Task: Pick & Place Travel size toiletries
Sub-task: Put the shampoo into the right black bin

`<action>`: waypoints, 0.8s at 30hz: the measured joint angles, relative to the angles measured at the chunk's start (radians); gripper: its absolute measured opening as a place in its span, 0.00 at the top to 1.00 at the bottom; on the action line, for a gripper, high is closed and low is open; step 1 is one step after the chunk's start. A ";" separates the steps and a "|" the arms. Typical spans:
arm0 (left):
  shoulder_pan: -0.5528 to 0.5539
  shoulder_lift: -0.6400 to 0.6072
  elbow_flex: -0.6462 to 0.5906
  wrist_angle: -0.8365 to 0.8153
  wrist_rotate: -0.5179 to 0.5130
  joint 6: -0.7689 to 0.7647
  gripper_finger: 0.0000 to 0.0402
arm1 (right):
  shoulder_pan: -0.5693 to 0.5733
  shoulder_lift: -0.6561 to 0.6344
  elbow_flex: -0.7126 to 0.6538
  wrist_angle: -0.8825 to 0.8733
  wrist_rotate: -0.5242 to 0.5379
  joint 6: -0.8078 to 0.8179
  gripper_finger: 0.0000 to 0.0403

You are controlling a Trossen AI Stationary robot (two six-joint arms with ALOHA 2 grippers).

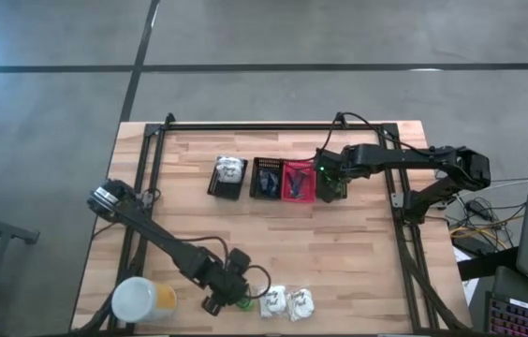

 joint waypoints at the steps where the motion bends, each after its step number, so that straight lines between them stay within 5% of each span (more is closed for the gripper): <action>1: 0.000 -0.001 -0.013 0.035 0.000 0.000 0.39 | 0.000 0.000 0.000 0.000 0.000 0.005 0.40; 6: 0.000 -0.001 -0.078 0.175 -0.005 -0.005 0.39 | 0.001 0.000 0.000 0.000 0.000 0.023 0.41; 24: 0.000 0.001 -0.127 0.212 0.009 0.009 0.39 | 0.002 0.000 0.000 -0.002 0.000 0.023 0.31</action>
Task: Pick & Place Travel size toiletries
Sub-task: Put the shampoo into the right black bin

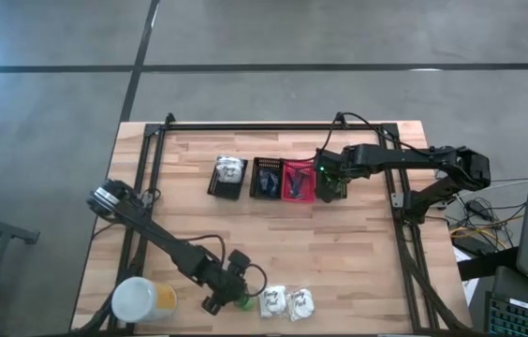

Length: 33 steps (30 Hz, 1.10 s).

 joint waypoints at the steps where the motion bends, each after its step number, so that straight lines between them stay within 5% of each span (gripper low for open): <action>1: 0.000 0.004 0.000 0.015 0.000 0.019 0.39 | 0.000 0.000 0.000 0.000 0.000 0.000 0.30; 10: 0.000 0.033 0.000 0.044 0.019 0.036 0.40 | 0.000 0.001 0.000 -0.005 0.000 0.019 0.28; 19: 0.000 0.028 0.005 -0.008 0.003 -0.154 0.62 | 0.000 0.001 0.000 -0.004 -0.049 0.019 0.31; 25: 0.002 0.014 0.047 -0.192 -0.127 -0.357 0.63 | 0.000 0.000 0.000 0.012 -0.137 0.033 0.37; 33: 0.014 -0.077 0.069 -0.334 -0.383 -0.491 0.63 | 0.000 0.001 0.000 0.225 -0.391 0.061 0.42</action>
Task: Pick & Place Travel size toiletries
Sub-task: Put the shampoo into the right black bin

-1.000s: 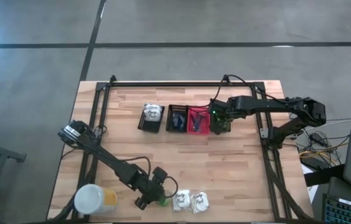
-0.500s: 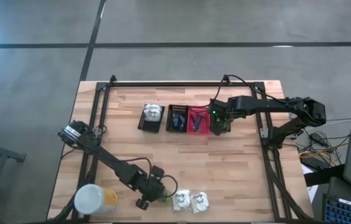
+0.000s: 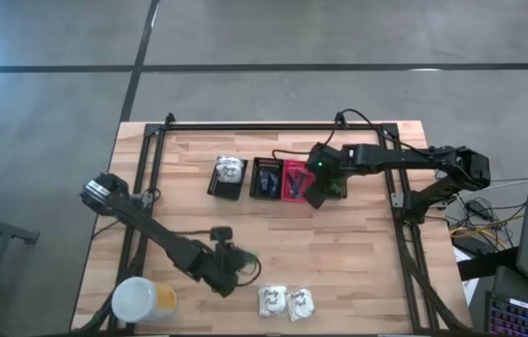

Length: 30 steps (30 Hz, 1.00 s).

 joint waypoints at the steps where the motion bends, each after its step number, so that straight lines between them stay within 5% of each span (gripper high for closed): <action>1: 0.008 -0.012 0.000 -0.001 -0.040 -0.010 0.63 | 0.000 0.000 0.000 0.035 -0.028 0.008 0.42; 11: 0.162 -0.060 0.004 0.023 -0.259 -0.005 0.64 | 0.037 0.000 0.000 0.189 -0.133 0.095 0.39; 19: 0.264 -0.060 0.006 0.253 -0.270 0.218 0.64 | 0.084 0.000 0.000 0.195 -0.133 0.162 0.33; 30: 0.338 -0.060 0.008 0.331 -0.258 0.294 0.64 | 0.142 0.000 0.000 0.278 -0.124 0.230 0.28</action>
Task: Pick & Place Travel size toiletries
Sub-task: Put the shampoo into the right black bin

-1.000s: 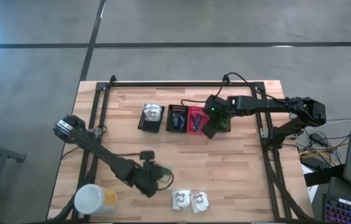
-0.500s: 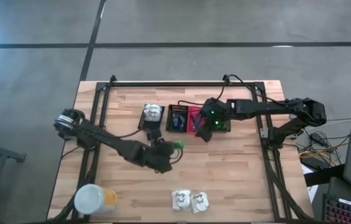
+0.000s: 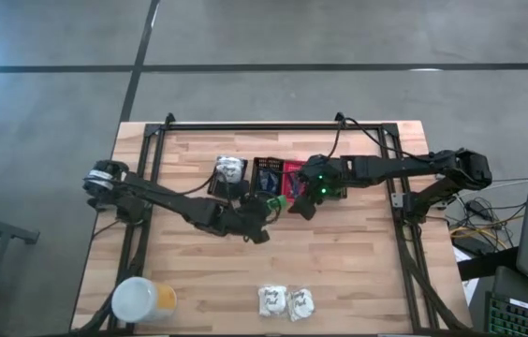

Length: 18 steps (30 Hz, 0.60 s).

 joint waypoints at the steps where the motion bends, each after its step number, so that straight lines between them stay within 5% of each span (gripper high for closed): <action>1: 0.000 0.000 0.000 0.020 0.001 0.014 0.64 | 0.001 0.000 0.000 0.011 0.000 0.008 0.27; 18: -0.001 0.000 0.000 0.111 0.008 0.035 0.63 | 0.001 0.000 0.000 0.086 0.026 0.091 0.35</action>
